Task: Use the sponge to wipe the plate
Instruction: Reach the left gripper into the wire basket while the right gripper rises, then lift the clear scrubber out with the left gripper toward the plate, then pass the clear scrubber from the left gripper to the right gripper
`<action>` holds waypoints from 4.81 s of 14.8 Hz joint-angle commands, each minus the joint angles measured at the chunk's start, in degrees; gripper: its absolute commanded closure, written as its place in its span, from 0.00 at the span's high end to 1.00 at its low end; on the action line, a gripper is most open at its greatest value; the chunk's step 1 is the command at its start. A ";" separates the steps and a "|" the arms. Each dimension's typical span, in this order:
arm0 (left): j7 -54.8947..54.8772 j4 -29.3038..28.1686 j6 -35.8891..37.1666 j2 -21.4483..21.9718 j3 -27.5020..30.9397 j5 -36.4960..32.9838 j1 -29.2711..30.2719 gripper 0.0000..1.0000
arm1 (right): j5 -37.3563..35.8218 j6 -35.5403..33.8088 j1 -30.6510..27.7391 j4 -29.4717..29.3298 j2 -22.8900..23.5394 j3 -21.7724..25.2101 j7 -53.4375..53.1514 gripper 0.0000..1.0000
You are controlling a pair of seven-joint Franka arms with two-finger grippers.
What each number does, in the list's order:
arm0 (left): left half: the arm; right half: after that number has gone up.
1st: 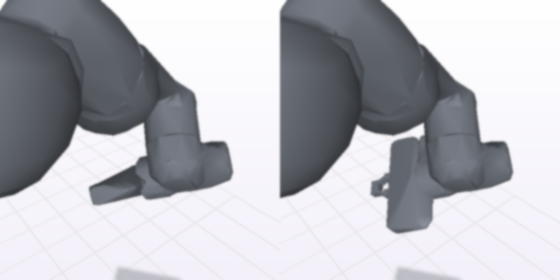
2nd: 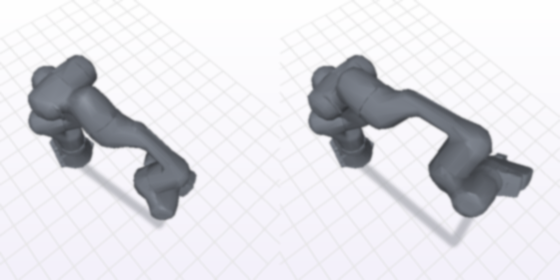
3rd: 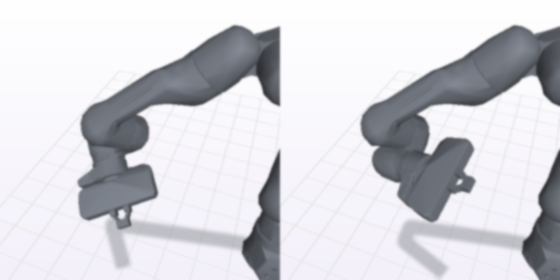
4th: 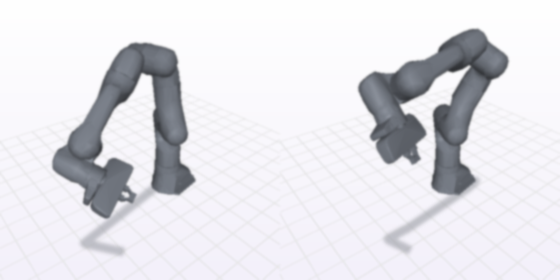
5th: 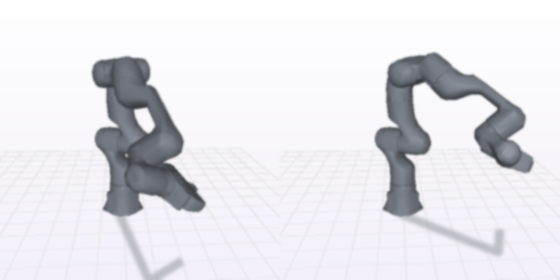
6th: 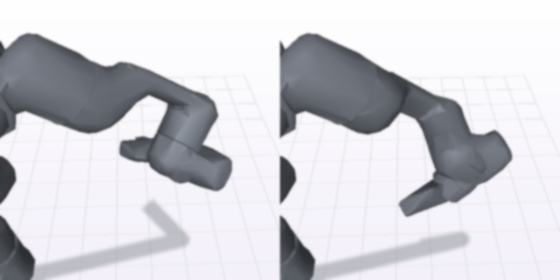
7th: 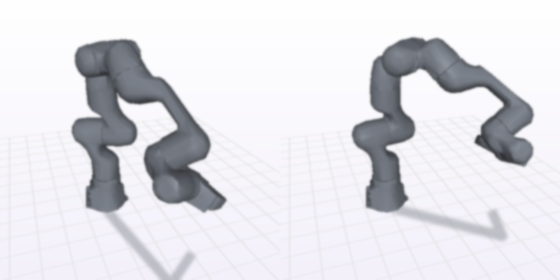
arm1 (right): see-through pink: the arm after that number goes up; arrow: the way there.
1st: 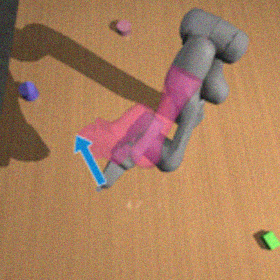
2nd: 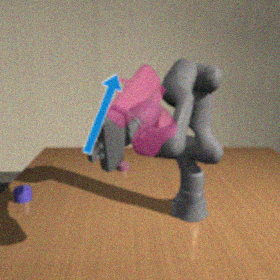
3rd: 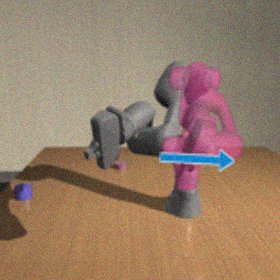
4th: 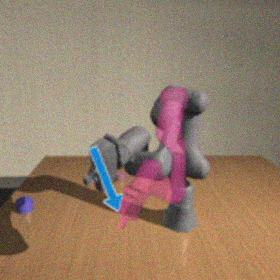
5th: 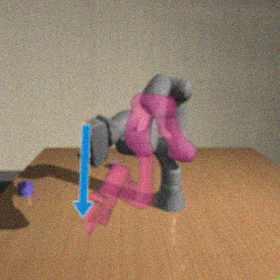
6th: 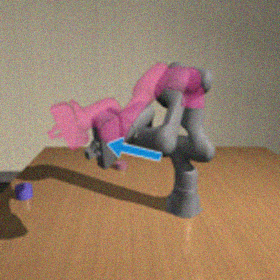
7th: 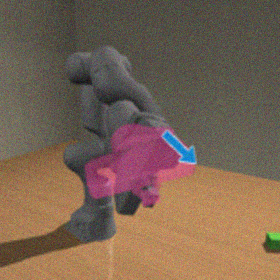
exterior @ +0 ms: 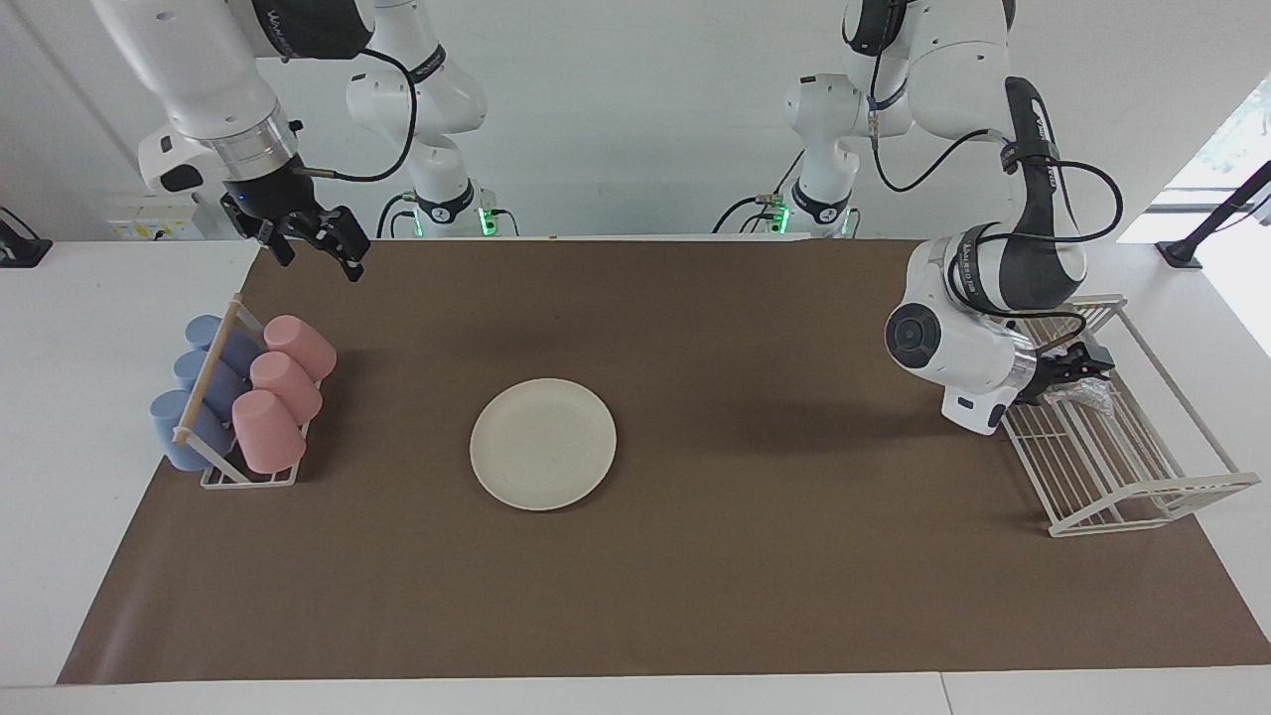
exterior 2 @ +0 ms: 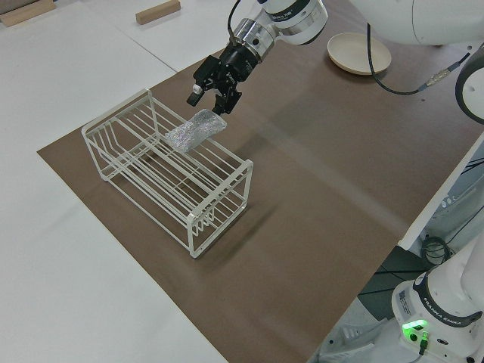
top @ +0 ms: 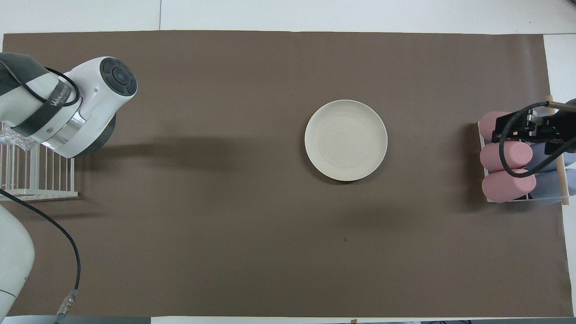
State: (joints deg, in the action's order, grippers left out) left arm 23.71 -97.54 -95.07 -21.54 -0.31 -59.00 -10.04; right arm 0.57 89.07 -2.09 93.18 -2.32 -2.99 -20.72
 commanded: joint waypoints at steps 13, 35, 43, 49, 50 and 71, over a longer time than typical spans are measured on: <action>3.97 -0.56 -0.12 2.02 -0.04 3.09 0.02 0.00 | 3.03 -3.73 -0.46 -2.74 -0.14 -7.47 -36.82 1.00; -7.07 -11.21 -0.34 28.27 0.04 109.40 7.58 0.00 | 13.93 13.83 -0.28 2.70 -1.11 -26.28 -96.51 1.00; -26.48 -33.66 -14.09 37.18 -0.13 135.00 -0.86 0.00 | 16.48 22.18 3.84 13.57 -6.54 -27.51 -87.40 1.00; -39.79 -36.84 -10.06 34.72 -0.04 142.40 -1.30 0.00 | 16.48 29.66 7.54 16.95 -5.16 -27.51 -87.30 1.00; -40.76 -37.11 -9.87 34.63 -0.04 142.41 -1.30 0.00 | 16.48 30.98 8.58 16.95 -4.37 -27.51 -87.21 1.00; -44.72 -39.13 -8.03 34.54 -0.04 143.20 -2.88 0.00 | 16.22 44.18 13.16 18.53 1.18 -27.51 -87.03 0.21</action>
State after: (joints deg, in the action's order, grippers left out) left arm -19.88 -135.37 -104.40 12.04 -1.11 82.96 -12.38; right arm 15.51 131.73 11.04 111.02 -0.97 -30.60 -109.62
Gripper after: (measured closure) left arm 0.947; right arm 0.652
